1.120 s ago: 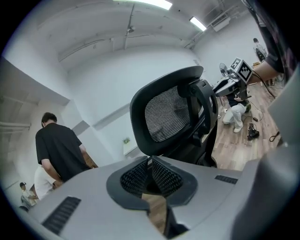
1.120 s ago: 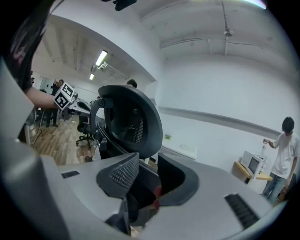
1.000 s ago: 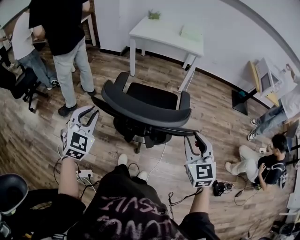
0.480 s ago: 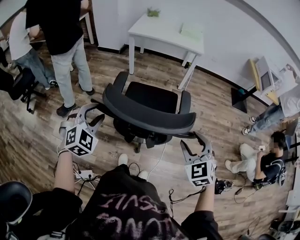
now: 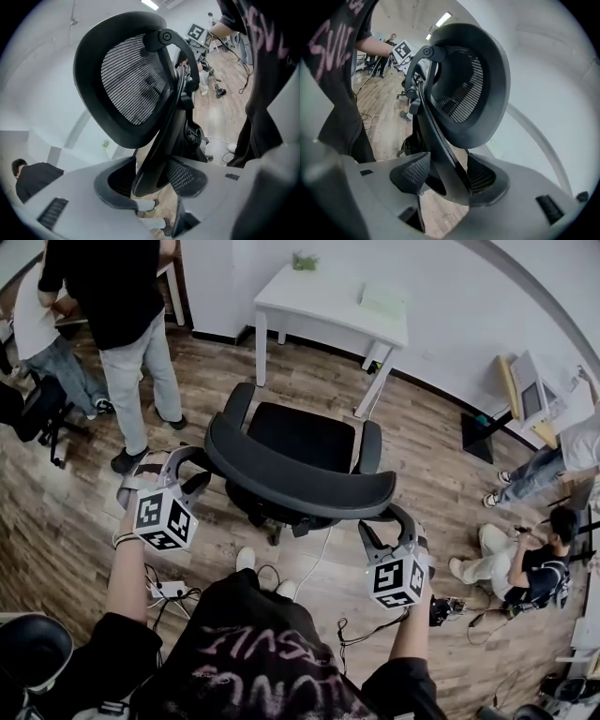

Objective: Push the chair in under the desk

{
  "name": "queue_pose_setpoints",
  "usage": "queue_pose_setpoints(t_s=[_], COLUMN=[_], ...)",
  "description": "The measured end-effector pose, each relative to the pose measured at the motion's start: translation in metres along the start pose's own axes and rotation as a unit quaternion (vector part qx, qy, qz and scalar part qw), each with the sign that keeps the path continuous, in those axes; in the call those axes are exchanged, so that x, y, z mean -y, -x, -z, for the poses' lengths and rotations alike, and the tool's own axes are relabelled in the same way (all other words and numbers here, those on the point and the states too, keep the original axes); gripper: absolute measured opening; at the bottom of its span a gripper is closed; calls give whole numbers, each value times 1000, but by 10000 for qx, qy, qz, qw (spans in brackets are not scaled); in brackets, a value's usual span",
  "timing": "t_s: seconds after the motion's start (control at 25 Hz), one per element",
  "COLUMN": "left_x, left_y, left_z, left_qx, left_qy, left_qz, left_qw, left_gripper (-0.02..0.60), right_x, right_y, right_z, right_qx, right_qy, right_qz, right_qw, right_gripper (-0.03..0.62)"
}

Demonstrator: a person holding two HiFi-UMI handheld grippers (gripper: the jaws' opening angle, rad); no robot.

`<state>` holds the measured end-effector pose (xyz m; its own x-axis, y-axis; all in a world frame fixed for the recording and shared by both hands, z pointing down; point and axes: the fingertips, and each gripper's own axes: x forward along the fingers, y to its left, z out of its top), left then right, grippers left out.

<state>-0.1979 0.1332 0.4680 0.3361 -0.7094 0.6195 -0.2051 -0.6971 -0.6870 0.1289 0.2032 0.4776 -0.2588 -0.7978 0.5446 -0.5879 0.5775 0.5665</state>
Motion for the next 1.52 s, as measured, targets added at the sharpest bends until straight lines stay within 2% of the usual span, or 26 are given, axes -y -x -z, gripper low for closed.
queue_pose_setpoints(t_s=[0.16,0.28,0.6,1.12,1.52], left_x=[6,8,13,9,1], left_y=[-8,-14,-24,-32,-45], left_z=[6,4,-1,-3,-1], left_qx=[-227,-216,-241,-88,-74], left_qy=[-503,-557,-822,-642,-578], left_qz=[178,230,271,339,325], left_qw=[9983,9979,9960,9973,9978], left_gripper=[219,222,221,222,227], right_x=[-2,-4,-6,2,7], right_y=[-6,-12,-17,-31,-43], right_z=[1,4,8,14,15], right_qx=[-156,-323,-494,-884,-950], right_qy=[249,459,533,826,794], right_qz=[-23,-40,-142,-62,-12], right_qw=[9996,9984,9973,9926,9923], right_gripper=[253,253,252,256,257])
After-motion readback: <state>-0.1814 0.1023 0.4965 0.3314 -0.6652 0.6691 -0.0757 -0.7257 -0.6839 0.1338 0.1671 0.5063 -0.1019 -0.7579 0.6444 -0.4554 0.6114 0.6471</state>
